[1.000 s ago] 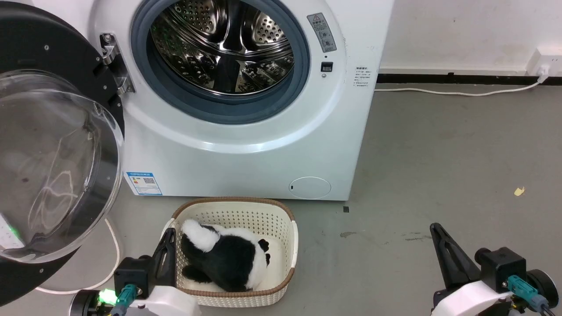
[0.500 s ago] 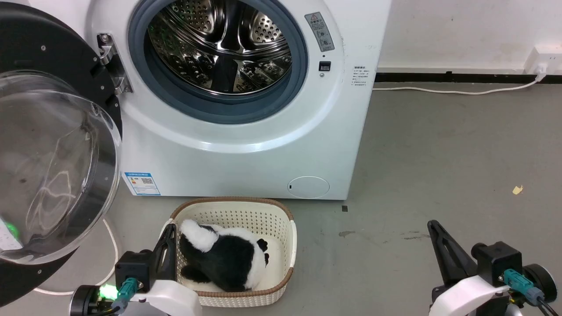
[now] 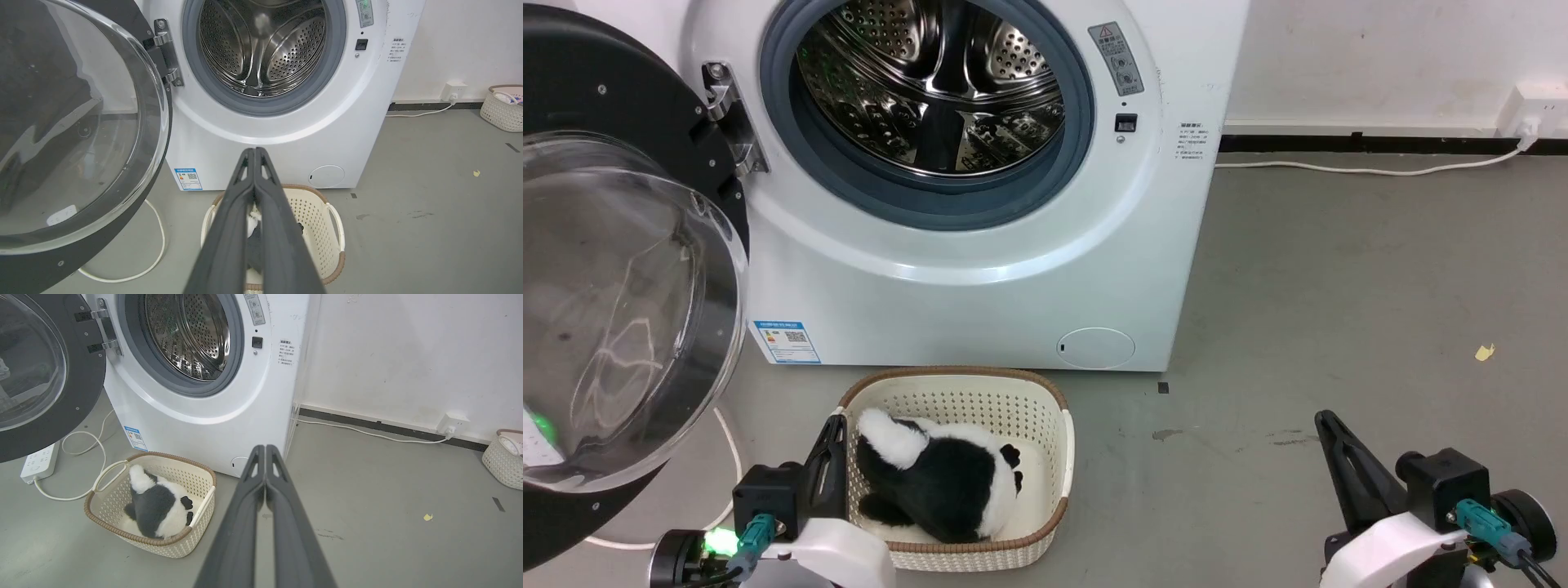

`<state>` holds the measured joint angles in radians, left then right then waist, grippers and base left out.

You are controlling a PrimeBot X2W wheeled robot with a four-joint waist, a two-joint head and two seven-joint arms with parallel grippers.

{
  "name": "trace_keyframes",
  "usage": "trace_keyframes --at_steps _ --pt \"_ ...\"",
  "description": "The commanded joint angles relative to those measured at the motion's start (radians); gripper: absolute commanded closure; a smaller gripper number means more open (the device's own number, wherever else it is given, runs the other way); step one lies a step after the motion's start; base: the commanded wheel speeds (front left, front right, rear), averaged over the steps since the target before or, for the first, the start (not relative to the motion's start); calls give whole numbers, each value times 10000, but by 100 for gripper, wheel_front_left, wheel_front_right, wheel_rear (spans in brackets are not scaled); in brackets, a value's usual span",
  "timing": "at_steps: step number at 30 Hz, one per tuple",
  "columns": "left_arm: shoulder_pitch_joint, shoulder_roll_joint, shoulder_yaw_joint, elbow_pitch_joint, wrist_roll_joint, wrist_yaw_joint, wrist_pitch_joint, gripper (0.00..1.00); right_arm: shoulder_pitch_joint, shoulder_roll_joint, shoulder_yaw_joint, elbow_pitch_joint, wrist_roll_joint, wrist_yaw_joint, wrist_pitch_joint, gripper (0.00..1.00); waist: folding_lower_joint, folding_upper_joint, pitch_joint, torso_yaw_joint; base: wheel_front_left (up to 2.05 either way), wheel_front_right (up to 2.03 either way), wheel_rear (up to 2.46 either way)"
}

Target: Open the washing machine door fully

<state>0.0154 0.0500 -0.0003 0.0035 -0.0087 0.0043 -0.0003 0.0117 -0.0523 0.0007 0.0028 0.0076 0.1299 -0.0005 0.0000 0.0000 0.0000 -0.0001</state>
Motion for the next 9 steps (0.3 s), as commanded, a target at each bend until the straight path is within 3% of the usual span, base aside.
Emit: trace_keyframes --at_steps 1,9 --pt "-154 3 3 -35 87 -43 3 100 -117 20 -7 -28 -76 8 5 100 0 0 0 1 0 0 0" --pt "-154 3 3 -35 87 -43 3 100 -117 20 -7 -28 -76 8 5 100 0 0 0 1 0 0 0"
